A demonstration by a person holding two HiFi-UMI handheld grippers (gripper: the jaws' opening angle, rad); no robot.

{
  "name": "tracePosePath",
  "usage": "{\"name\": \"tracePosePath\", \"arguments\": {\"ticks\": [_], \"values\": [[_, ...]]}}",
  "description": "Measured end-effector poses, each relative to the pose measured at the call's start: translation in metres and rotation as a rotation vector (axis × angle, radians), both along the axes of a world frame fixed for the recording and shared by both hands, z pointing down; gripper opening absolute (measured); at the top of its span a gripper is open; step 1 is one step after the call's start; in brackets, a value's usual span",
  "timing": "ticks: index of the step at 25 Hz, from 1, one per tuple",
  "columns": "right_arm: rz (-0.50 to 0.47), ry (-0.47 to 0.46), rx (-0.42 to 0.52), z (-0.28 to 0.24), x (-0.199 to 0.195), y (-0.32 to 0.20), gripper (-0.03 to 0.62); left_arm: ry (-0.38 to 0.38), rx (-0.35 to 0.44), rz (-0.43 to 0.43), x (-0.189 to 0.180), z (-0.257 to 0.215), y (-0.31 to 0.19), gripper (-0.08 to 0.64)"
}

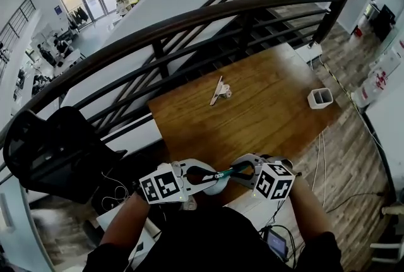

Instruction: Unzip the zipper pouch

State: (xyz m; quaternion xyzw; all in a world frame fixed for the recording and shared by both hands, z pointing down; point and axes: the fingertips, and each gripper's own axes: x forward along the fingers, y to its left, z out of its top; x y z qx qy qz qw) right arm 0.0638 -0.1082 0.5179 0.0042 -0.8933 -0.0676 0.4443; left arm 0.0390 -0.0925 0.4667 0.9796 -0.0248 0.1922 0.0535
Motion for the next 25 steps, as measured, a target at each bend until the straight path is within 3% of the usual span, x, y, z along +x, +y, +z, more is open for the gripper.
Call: {"name": "tracePosePath", "arguments": {"ticks": [3, 7, 11, 15, 20, 25], "values": [[0.026, -0.031, -0.017, -0.007, 0.002, 0.0, 0.032, 0.028, -0.015, -0.027, -0.002, -0.002, -0.004, 0.051], [0.091, -0.092, -0.031, -0.019, 0.006, -0.006, 0.023, 0.121, -0.022, -0.109, -0.005, -0.011, -0.017, 0.058], [0.157, -0.169, -0.051, -0.032, 0.01, -0.011, 0.02, 0.187, -0.03, -0.214, -0.014, -0.013, -0.026, 0.147], [0.223, -0.209, -0.078, -0.039, 0.014, -0.015, 0.02, 0.198, -0.031, -0.236, -0.008, -0.01, -0.026, 0.193], [0.277, -0.248, -0.085, -0.046, 0.015, -0.02, 0.02, 0.275, -0.07, -0.271, 0.004, -0.015, -0.032, 0.193], [0.292, -0.249, -0.079, -0.049, 0.018, -0.025, 0.02, 0.301, -0.074, -0.258, 0.007, -0.022, -0.041, 0.166]]}}
